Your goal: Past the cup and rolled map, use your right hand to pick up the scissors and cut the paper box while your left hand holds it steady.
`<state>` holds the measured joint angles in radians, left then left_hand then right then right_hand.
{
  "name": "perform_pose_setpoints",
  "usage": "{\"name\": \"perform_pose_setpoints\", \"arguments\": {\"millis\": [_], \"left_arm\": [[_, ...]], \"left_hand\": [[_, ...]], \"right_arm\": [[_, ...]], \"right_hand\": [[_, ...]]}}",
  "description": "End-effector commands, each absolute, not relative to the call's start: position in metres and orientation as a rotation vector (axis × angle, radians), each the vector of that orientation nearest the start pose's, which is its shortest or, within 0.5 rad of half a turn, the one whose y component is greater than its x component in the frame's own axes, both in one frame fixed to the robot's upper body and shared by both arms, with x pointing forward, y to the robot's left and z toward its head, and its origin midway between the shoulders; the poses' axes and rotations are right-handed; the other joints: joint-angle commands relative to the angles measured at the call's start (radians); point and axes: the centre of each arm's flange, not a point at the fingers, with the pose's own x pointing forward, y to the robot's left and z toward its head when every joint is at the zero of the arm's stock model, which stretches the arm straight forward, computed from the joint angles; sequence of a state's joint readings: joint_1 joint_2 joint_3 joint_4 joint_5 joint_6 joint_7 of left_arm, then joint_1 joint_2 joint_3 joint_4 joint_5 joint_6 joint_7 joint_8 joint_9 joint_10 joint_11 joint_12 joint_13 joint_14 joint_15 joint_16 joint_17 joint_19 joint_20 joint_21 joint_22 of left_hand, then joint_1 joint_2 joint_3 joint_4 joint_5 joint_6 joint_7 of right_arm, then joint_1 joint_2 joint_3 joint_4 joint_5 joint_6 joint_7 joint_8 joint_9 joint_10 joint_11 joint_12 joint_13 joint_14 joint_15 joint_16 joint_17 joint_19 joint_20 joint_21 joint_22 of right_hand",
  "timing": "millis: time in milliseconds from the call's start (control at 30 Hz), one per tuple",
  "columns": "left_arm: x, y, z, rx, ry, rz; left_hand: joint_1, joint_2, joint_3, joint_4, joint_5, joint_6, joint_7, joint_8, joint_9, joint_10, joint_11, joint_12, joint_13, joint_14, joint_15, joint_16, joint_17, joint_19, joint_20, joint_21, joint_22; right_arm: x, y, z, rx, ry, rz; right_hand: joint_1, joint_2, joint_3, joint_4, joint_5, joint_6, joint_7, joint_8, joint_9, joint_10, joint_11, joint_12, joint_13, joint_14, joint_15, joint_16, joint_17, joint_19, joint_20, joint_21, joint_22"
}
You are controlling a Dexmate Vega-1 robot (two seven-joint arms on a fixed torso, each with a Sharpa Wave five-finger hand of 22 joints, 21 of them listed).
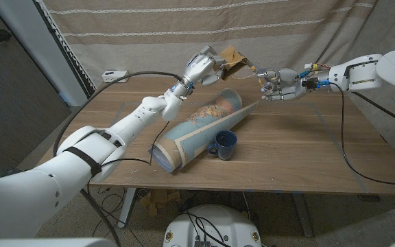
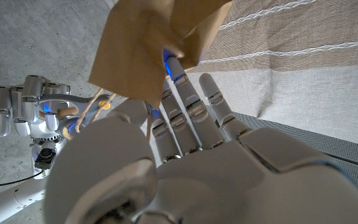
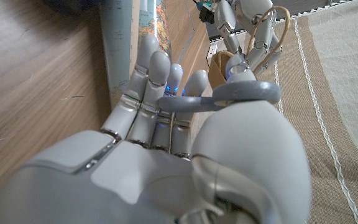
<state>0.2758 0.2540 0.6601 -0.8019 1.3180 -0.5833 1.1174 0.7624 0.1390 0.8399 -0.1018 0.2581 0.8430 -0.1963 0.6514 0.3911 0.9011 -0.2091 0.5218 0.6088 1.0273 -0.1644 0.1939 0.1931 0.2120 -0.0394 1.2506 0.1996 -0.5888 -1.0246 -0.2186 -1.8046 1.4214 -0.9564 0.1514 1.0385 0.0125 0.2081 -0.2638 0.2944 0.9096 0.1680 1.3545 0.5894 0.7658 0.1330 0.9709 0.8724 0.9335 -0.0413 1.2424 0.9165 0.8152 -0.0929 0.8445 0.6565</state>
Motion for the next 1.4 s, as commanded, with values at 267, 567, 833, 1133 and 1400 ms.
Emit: {"name": "perform_pose_setpoints", "arguments": {"millis": [267,567,833,1133,1400], "left_arm": [[0.626,0.117,0.117,1.236,-1.723,0.318],[0.629,0.121,0.116,1.219,-1.698,0.339],[0.629,0.123,0.113,1.213,-1.689,0.348],[0.627,0.128,0.115,1.206,-1.685,0.379],[0.626,0.129,0.115,1.194,-1.685,0.391]], "left_hand": [[0.007,0.013,0.023,0.017,0.006,0.028,-0.018,0.063,0.016,0.01,-0.006,0.004,0.001,0.001,-0.071,-0.001,0.003,-0.005,-0.141,0.01,0.003],[0.008,0.012,0.023,0.016,0.005,0.028,-0.018,0.061,0.011,0.013,-0.006,0.006,0.002,0.001,-0.071,-0.001,0.002,-0.006,-0.141,0.012,0.003],[0.008,0.012,0.024,0.016,0.004,0.029,-0.018,0.062,0.009,0.012,-0.006,0.005,-0.001,0.003,-0.071,0.0,0.003,-0.007,-0.141,0.012,0.002],[0.007,0.012,0.024,0.015,0.004,0.03,-0.018,0.062,0.004,0.013,-0.006,0.005,-0.002,0.002,-0.071,-0.001,0.002,-0.007,-0.14,0.013,0.002],[0.007,0.012,0.026,0.015,0.003,0.03,-0.018,0.061,0.0,0.013,-0.006,0.005,-0.004,0.001,-0.071,-0.002,0.002,-0.008,-0.14,0.013,0.001]], "right_arm": [[0.518,-0.307,0.119,0.048,0.066,0.611],[0.517,-0.307,0.119,0.047,0.064,0.608],[0.515,-0.309,0.119,0.054,0.054,0.597],[0.515,-0.311,0.117,0.064,0.061,0.599],[0.513,-0.31,0.117,0.071,0.062,0.598]], "right_hand": [[0.187,0.09,0.175,0.092,0.168,0.102,0.001,0.144,0.301,0.397,-0.169,0.125,0.053,0.184,-0.175,0.098,0.27,0.04,-0.063,0.179,0.038],[0.193,0.063,0.21,0.089,0.239,0.12,0.01,0.142,0.333,0.406,-0.16,0.125,0.076,0.232,-0.172,0.148,0.321,0.052,-0.079,0.255,0.045],[0.2,0.046,0.241,0.089,0.292,0.128,0.017,0.138,0.361,0.419,-0.153,0.125,0.091,0.242,-0.171,0.18,0.323,0.046,-0.081,0.303,0.043],[0.191,0.036,0.261,0.094,0.33,0.141,0.021,0.122,0.362,0.417,-0.152,0.132,0.122,0.239,-0.171,0.2,0.322,0.035,-0.085,0.34,0.035],[0.184,0.033,0.269,0.096,0.344,0.142,0.02,0.113,0.361,0.419,-0.155,0.125,0.119,0.238,-0.171,0.208,0.321,0.028,-0.088,0.357,0.031]]}}
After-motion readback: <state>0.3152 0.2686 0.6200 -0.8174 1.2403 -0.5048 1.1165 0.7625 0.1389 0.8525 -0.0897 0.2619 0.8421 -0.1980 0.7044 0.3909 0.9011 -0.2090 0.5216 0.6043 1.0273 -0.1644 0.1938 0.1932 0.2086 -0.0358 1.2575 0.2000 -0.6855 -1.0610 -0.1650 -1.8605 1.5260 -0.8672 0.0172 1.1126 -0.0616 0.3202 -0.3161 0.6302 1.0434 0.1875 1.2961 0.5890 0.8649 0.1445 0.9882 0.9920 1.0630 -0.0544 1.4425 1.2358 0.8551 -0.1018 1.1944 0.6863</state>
